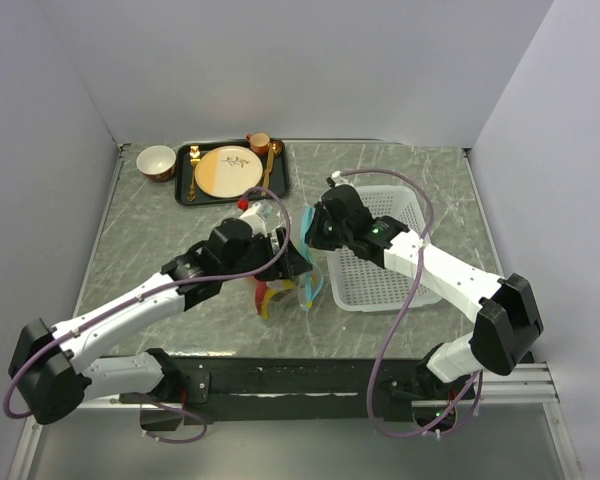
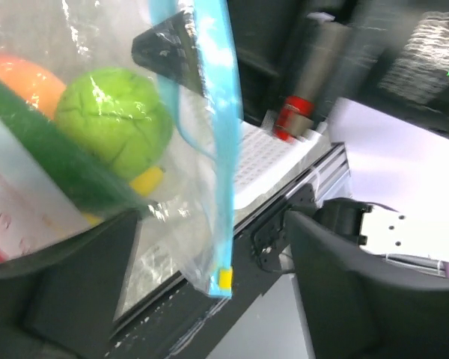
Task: Place the food in the zip-top bag and seal the zipper
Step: Zip the zipper food storage bag at the center of the board.
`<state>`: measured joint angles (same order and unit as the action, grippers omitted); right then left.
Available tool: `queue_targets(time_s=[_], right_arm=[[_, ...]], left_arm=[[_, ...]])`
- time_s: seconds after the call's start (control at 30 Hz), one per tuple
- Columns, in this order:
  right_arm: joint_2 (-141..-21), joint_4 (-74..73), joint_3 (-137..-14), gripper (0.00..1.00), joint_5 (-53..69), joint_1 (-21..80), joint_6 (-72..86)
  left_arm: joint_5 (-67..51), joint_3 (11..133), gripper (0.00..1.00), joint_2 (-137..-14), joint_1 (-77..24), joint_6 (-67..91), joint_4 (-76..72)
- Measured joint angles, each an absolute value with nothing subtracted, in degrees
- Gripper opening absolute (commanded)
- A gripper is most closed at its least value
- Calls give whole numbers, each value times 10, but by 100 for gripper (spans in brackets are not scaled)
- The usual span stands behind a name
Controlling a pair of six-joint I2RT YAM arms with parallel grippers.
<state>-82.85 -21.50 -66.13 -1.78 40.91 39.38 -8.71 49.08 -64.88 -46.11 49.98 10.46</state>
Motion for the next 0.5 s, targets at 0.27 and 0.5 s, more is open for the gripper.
queue_targets(time_s=[0.27,0.5], right_arm=[[-826,-210,-655,8,-30,383,407],[-806,-194,-622,8,4,336,443]], left_arm=[[-32,455,85,-519,-461,515,87],[21,340,84,-468,-533,512,73]])
